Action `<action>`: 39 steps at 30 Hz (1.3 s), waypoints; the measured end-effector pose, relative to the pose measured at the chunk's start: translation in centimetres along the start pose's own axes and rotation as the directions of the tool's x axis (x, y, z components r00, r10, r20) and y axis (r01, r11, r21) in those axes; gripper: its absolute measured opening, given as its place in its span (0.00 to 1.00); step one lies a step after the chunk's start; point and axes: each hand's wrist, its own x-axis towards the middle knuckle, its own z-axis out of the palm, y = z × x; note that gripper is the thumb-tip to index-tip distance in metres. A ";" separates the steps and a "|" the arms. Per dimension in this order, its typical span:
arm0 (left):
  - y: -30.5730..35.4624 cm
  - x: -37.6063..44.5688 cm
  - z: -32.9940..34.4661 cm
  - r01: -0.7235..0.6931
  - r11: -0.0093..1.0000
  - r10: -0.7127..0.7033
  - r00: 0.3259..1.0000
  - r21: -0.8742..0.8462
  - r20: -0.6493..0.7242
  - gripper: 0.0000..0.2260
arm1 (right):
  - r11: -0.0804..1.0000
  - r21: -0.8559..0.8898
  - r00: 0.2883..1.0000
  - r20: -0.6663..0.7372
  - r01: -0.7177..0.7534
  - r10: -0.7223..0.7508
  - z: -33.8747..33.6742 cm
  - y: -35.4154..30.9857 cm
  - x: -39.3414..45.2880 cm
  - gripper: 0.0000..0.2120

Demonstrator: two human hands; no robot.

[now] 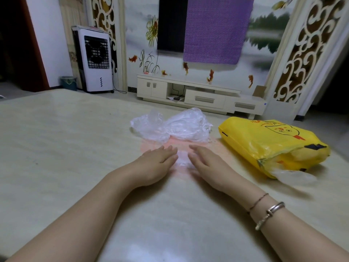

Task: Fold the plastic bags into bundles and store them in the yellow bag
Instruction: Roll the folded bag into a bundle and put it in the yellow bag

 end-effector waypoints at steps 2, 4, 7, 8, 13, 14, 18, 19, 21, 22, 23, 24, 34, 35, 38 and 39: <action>-0.3 -0.1 -0.3 -0.006 0.994 -0.011 0.987 -0.105 -0.160 0.20 | 0.994 -0.055 0.986 -0.138 -0.097 0.089 -0.7 0.4 0.2 0.25; -0.7 -0.2 -0.7 0.034 0.992 -0.067 0.962 -0.124 -0.265 0.18 | 0.952 -0.162 0.961 -0.146 -0.259 0.236 -1.5 0.5 0.4 0.26; -1.1 -0.2 -1.1 0.152 0.984 -0.172 0.947 -0.091 -0.273 0.19 | 0.901 -0.192 0.921 -0.062 -0.389 0.384 -2.1 0.2 0.6 0.18; -1.1 -0.2 -1.1 0.169 0.982 -0.186 0.945 -0.086 -0.268 0.19 | 0.903 -0.157 0.917 -0.046 -0.399 0.397 -2.1 0.1 0.7 0.12; -0.7 -0.3 -1.4 0.181 0.972 -0.212 0.949 -0.150 -0.232 0.15 | 0.943 0.079 0.944 -0.040 -0.325 0.328 -2.1 -0.3 0.5 0.10; -0.5 -0.3 -1.4 0.181 0.969 -0.216 0.952 -0.169 -0.218 0.13 | 0.942 0.175 0.952 -0.059 -0.285 0.299 -2.3 -0.4 0.4 0.09; 0.3 -0.1 -1.4 0.181 0.949 -0.234 0.954 -0.259 -0.190 0.09 | 0.766 0.607 0.944 -0.078 -0.211 0.322 -3.7 -1.1 0.2 0.07; 0.6 -0.1 -1.3 0.179 0.940 -0.234 0.958 -0.291 -0.167 0.13 | 0.717 0.670 0.943 -0.074 -0.194 0.325 -3.9 -1.2 0.2 0.09; 1.2 -0.2 -1.3 0.165 0.910 -0.232 0.963 -0.379 -0.139 0.14 | 0.620 0.772 0.942 -0.087 -0.142 0.325 -4.3 -1.3 0.3 0.15; 1.4 -0.2 -1.4 0.159 0.876 -0.238 0.964 -0.456 -0.121 0.13 | 0.536 0.838 0.943 -0.090 -0.103 0.322 -4.4 -1.2 0.3 0.18; 1.7 -0.3 -1.5 0.154 0.820 -0.253 0.962 -0.551 -0.108 0.10 | 0.435 0.898 0.945 -0.092 -0.057 0.313 -4.5 -1.2 0.3 0.20; 2.0 -0.4 -1.6 0.152 0.740 -0.276 0.957 -0.655 -0.090 0.07 | 0.359 0.933 0.948 -0.107 -0.008 0.299 -4.6 -1.1 0.3 0.22; 2.2 -0.6 -1.3 0.193 0.150 -0.355 0.926 -0.970 0.130 0.08 | 0.851 -0.232 0.853 -0.127 0.471 -0.507 -0.9 0.4 -0.5 0.28; 2.3 -0.6 -1.1 0.210 0.221 -0.363 0.924 -0.952 0.119 0.07 | 0.839 -0.242 0.838 -0.142 0.487 -0.527 -0.7 0.1 -0.4 0.23; 2.0 -0.6 -0.4 0.231 0.673 -0.438 0.890 -0.703 -0.127 0.10 | 0.829 -0.195 0.822 -0.141 0.524 -0.553 -0.8 -0.1 -0.3 0.11; 1.8 -0.5 -0.3 0.222 0.805 -0.421 0.867 -0.550 -0.266 0.14 | 0.841 -0.169 0.836 -0.118 0.514 -0.536 -0.9 0.1 -0.3 0.09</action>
